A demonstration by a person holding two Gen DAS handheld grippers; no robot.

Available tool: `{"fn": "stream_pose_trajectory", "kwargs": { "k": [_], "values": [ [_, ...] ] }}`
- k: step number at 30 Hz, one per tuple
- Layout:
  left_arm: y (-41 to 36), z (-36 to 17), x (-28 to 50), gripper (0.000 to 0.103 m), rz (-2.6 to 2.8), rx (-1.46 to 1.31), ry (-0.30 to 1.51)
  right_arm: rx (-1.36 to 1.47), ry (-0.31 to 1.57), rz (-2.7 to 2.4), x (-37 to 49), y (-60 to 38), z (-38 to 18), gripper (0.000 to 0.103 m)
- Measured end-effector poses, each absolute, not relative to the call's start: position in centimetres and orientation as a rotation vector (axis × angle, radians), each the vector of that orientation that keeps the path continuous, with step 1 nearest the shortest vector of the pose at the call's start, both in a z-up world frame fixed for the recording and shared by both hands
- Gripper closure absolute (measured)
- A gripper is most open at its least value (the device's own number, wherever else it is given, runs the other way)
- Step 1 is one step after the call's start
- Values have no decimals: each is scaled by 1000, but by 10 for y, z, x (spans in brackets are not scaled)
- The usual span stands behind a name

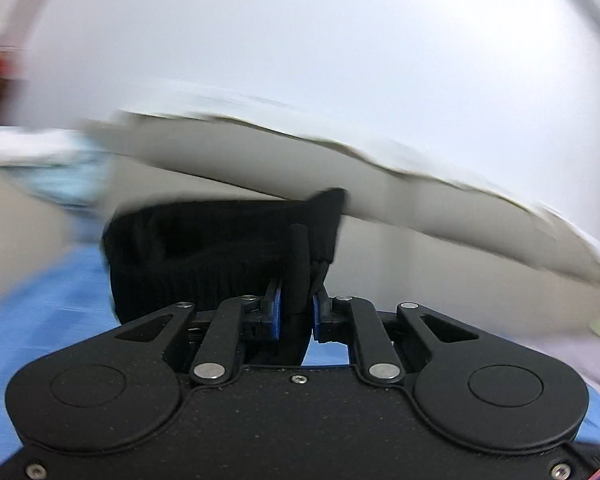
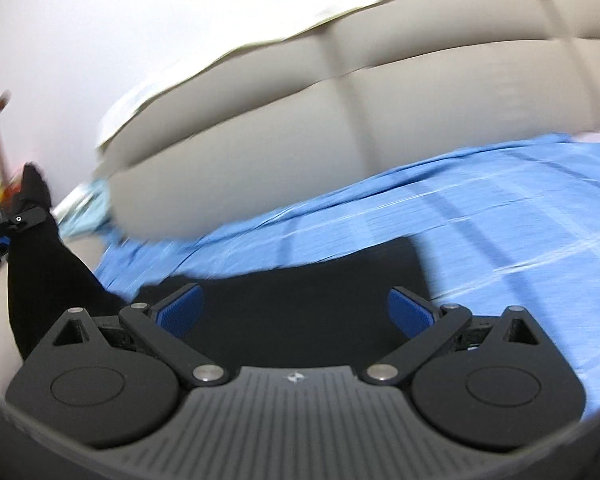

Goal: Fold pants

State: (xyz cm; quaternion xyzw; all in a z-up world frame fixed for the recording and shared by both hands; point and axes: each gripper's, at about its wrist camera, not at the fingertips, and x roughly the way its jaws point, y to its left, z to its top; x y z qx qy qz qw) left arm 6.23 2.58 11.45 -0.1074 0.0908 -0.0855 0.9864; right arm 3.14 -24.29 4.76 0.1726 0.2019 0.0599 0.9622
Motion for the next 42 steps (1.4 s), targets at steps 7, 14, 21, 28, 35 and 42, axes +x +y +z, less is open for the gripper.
{"fn": "stream_pose_trajectory", "kwargs": {
  "k": [7,14,21,28,35,42],
  "values": [
    [-109,35,84,83,-509,9,561,492,395,-27,-2,-312,38,0],
    [-110,13,35,49,-559,58,605,464,439,13,-5,-306,21,0],
    [-41,44,7,48,-356,-53,484,352,468,75,-8,-262,9,0],
    [-5,21,24,69,-75,-19,511,258,496,-18,10,-219,-9,15],
    [-6,-3,25,69,-69,4,552,213,428,-109,2,-217,-8,81],
    [-15,-10,13,65,-99,27,546,163,446,-265,-20,-236,-3,99]
  ]
}}
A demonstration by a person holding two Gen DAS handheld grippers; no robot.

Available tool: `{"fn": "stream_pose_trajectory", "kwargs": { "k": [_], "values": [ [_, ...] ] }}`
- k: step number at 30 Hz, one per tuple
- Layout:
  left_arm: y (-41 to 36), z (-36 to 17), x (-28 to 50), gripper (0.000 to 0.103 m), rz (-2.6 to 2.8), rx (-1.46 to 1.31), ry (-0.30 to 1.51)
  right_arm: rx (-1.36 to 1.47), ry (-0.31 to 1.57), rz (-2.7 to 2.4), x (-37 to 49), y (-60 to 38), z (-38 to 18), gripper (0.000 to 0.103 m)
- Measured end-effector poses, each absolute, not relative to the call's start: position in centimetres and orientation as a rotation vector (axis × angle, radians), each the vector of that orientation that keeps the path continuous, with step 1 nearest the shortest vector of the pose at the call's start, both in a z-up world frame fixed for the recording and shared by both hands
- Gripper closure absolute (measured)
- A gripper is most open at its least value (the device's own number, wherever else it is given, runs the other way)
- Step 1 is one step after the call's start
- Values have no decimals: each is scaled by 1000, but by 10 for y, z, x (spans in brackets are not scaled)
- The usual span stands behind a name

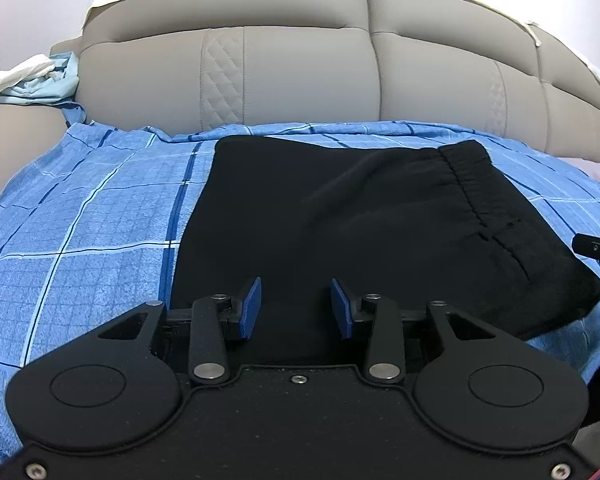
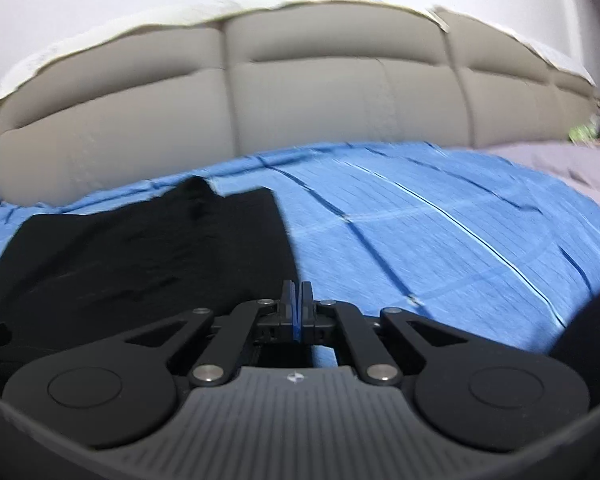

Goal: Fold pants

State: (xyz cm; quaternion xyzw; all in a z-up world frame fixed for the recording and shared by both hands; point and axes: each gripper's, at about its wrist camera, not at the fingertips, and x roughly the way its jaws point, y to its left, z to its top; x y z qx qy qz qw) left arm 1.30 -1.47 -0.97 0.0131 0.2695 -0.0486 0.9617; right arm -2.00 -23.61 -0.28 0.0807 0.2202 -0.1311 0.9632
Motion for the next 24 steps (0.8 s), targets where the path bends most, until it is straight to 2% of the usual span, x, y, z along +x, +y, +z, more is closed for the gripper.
{"fn": "stream_pose_trajectory", "kwargs": {
  "k": [1,4,5,6,11,17,20,23,24],
  "values": [
    [-15,-10,12,64,-104,30,545,178,449,-257,-21,-241,-2,97],
    [-15,-12,11,63,-107,33,544,247,414,-153,-27,-247,2,72],
    [-14,-12,11,63,-107,27,544,258,417,-113,-27,-246,3,48],
    [-14,-11,11,63,-107,17,547,274,438,-59,-25,-242,3,35],
    [-9,-12,15,63,-115,-16,557,325,537,20,-8,-227,-9,28],
    [-9,-13,14,63,-117,-22,551,204,474,-26,27,-209,-16,13],
    [-10,-13,13,63,-106,-22,548,128,464,-9,36,-198,-19,15],
    [-9,-13,13,63,-110,-30,551,186,438,25,25,-202,-16,41],
    [-9,-12,13,63,-114,-31,552,211,434,34,19,-206,-14,44]
  ]
}}
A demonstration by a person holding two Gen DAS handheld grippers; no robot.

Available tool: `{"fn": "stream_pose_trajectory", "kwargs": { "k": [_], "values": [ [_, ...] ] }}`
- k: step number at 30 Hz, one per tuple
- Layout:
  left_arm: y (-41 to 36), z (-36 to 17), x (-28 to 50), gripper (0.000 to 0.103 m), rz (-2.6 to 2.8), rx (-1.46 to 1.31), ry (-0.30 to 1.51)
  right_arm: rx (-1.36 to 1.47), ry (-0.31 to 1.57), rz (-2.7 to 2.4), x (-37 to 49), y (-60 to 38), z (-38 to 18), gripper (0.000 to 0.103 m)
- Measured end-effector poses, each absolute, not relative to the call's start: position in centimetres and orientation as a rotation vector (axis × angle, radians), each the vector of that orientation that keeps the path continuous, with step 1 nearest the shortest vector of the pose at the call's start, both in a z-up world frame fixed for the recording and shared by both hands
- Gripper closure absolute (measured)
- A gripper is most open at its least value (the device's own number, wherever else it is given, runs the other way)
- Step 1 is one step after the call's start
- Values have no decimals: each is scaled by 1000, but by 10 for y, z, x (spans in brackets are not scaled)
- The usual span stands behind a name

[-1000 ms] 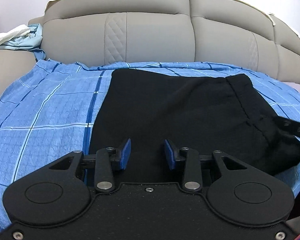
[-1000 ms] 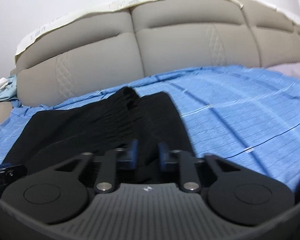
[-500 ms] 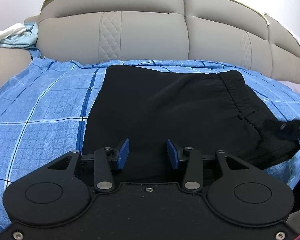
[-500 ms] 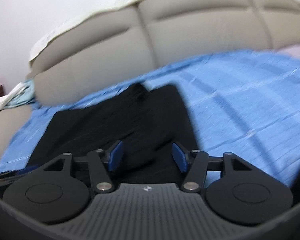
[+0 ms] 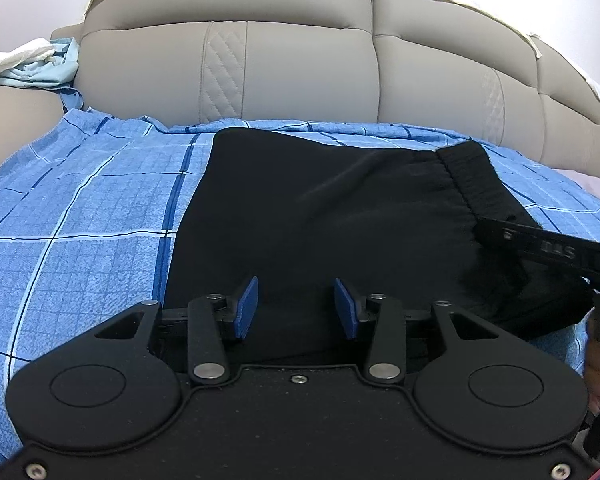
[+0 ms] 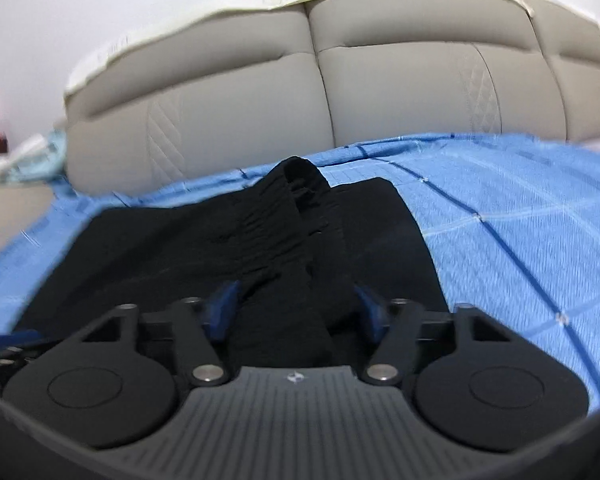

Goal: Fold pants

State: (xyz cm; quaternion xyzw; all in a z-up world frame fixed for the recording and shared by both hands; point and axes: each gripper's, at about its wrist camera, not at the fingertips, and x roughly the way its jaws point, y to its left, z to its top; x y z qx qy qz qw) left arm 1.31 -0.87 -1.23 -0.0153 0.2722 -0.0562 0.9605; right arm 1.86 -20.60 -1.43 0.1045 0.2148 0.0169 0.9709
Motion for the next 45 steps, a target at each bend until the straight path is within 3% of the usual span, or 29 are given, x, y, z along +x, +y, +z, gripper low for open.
{"fn": "stream_pose_trajectory", "kwargs": {
  "k": [2,4,5,8,13,16,17,18,21,29,31,32,36,42,45],
  "values": [
    [-9,-12,12,63,-133,-29,556,182,422,20,8,-202,-13,48],
    [-10,-10,11,62,-152,-24,566,113,393,-15,-4,-197,-9,59],
    [-12,-9,10,61,-154,-18,572,79,376,-42,-10,-194,-7,79],
    [-13,-9,9,60,-160,-11,579,-5,376,-126,-15,-192,-3,97],
    [-8,3,7,59,-176,-30,594,118,476,-203,-6,-224,-11,96],
    [3,19,10,57,-196,-63,552,183,405,-147,-10,-239,1,73],
    [6,24,14,57,-198,-69,539,197,373,-97,-7,-243,8,47],
    [8,28,19,57,-198,-68,527,216,363,-28,0,-248,13,27],
    [8,37,38,57,-186,-38,494,257,362,132,32,-255,24,11],
    [-10,15,82,57,-202,-23,562,153,565,291,133,-250,5,11],
    [-17,3,85,57,-206,-14,596,171,580,330,140,-251,6,23],
    [-19,0,82,57,-202,-4,588,166,582,348,140,-249,8,40],
    [-33,-2,75,57,-231,50,581,185,552,343,126,-249,10,62],
    [-46,-1,75,56,-282,37,604,78,430,190,114,-247,22,65],
    [-54,-3,69,50,-297,33,611,41,451,122,119,-250,20,58]
  ]
}}
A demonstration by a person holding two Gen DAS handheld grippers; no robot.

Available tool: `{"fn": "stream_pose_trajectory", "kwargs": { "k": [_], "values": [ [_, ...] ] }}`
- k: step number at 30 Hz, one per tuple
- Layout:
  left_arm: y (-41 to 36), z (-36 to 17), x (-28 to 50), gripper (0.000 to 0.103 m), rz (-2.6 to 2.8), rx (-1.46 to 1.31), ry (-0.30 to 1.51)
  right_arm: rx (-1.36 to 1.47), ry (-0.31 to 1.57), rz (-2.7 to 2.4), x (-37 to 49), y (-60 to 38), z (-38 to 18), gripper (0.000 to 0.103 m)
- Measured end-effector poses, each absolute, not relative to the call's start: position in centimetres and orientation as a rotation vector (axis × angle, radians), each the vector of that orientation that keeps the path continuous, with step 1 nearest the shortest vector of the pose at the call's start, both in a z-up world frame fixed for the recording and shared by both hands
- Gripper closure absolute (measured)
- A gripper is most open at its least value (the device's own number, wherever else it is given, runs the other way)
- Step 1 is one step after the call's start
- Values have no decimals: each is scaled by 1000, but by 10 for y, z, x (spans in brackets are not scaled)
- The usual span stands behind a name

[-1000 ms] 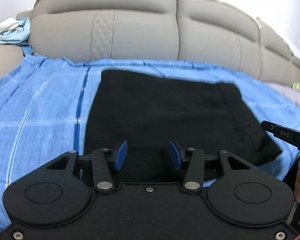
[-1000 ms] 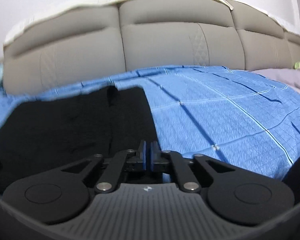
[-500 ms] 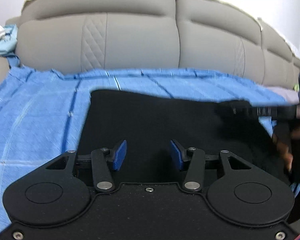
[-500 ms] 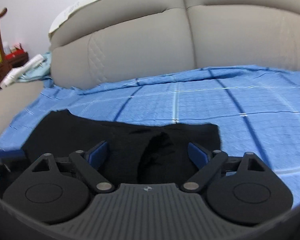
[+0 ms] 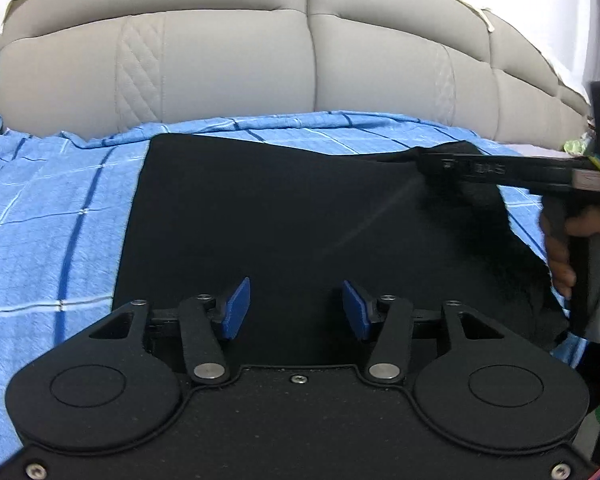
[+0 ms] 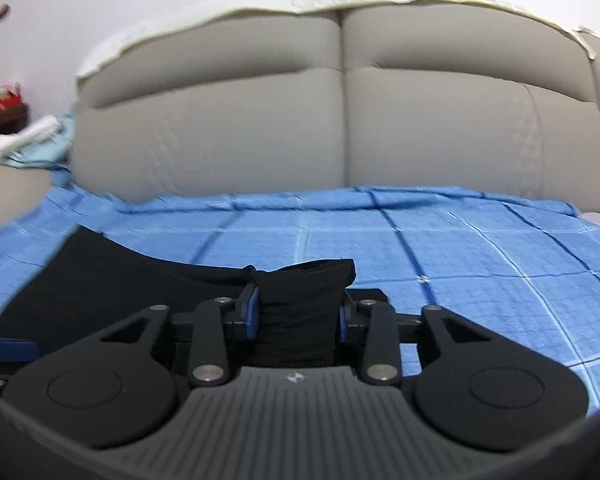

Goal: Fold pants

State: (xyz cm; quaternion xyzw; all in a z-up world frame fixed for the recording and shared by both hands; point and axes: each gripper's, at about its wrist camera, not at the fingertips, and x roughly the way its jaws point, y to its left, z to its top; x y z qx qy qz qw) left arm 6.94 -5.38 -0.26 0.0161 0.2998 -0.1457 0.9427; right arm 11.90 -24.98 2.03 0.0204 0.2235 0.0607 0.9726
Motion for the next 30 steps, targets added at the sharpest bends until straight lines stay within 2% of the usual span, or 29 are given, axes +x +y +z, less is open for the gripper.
{"fn": "stream_pose_trajectory", "kwargs": {
  "k": [1,2,4,6,8,12,15,25,28,30],
  "values": [
    [-58,-3,65,48,-303,58,612,57,466,114,121,-252,18,55],
    [-62,-4,60,47,-304,92,611,69,471,104,123,-254,16,40],
    [-68,-5,50,46,-305,147,610,86,459,98,123,-257,14,30],
    [-69,-5,41,44,-314,165,618,103,453,90,122,-261,15,15],
    [-67,-1,38,39,-305,164,628,106,463,89,123,-267,14,13],
    [-50,20,51,17,-227,143,555,107,511,86,128,-271,10,7],
    [-31,37,79,13,-165,95,519,84,527,82,130,-274,8,0],
    [8,26,173,12,-168,-105,684,207,607,199,141,-297,-2,1],
    [14,13,188,13,-190,-156,739,217,600,253,140,-299,-3,10],
    [16,9,192,13,-215,-163,724,246,595,290,139,-302,-4,23]
  ]
}}
